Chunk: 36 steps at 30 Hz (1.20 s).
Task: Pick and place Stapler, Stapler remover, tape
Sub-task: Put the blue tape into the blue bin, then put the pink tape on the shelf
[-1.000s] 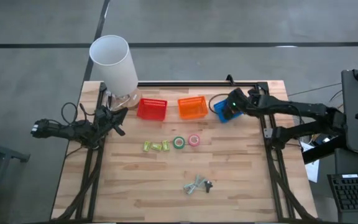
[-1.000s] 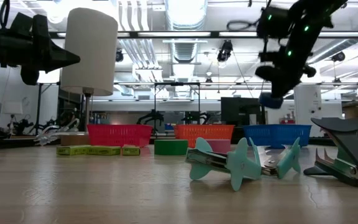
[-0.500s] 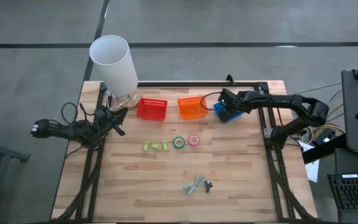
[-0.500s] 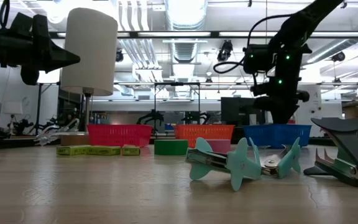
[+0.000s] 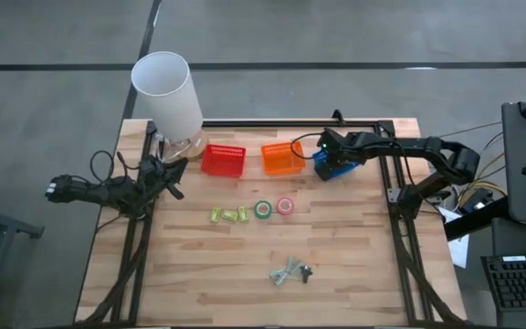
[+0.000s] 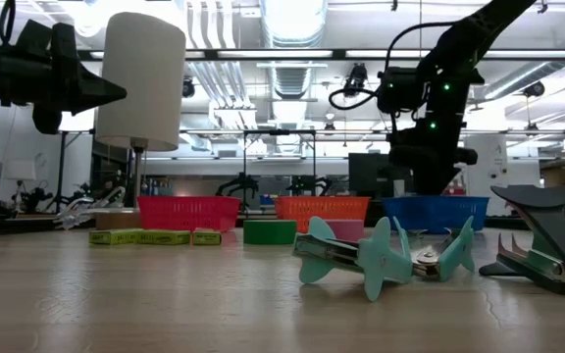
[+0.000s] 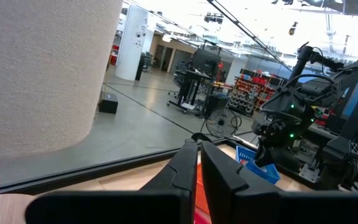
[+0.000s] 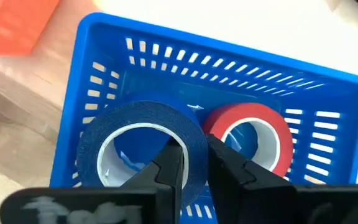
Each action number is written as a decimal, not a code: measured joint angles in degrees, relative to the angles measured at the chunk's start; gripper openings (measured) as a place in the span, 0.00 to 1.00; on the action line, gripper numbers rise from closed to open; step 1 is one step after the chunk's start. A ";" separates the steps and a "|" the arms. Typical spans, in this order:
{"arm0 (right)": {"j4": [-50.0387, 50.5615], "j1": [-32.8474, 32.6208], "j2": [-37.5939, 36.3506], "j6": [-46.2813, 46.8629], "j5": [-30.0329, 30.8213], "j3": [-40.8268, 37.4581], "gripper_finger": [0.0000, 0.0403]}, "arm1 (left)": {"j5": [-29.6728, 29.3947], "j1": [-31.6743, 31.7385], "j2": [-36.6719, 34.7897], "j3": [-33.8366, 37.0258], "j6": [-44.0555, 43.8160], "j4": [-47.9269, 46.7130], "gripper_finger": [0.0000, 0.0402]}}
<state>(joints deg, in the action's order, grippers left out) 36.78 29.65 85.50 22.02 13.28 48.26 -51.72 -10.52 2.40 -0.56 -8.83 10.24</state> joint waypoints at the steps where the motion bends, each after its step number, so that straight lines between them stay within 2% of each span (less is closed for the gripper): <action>1: -0.02 0.00 0.12 0.00 -0.03 -0.02 0.13 | -0.02 0.00 0.01 -0.02 -0.01 0.00 0.06; 12: -0.49 -0.04 0.85 -2.46 -0.45 -0.10 0.16 | 0.00 0.00 -0.01 -0.02 -0.01 -0.02 0.06; 17: -1.28 -0.01 0.85 -3.19 -3.10 -0.10 0.24 | 0.00 0.00 -0.01 0.00 -0.01 0.00 0.06; 27: -2.56 0.02 0.45 -4.43 -2.81 -0.12 0.47 | 0.00 0.00 -0.01 0.00 -0.01 -0.01 0.06; 36: -2.68 -0.96 -1.66 -2.25 -4.43 2.00 0.52 | 0.00 0.00 -0.01 -0.01 -0.01 0.00 0.06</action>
<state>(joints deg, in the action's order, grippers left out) 34.11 28.69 83.84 19.77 8.84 50.26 -51.73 -10.52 2.39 -0.57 -8.84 10.24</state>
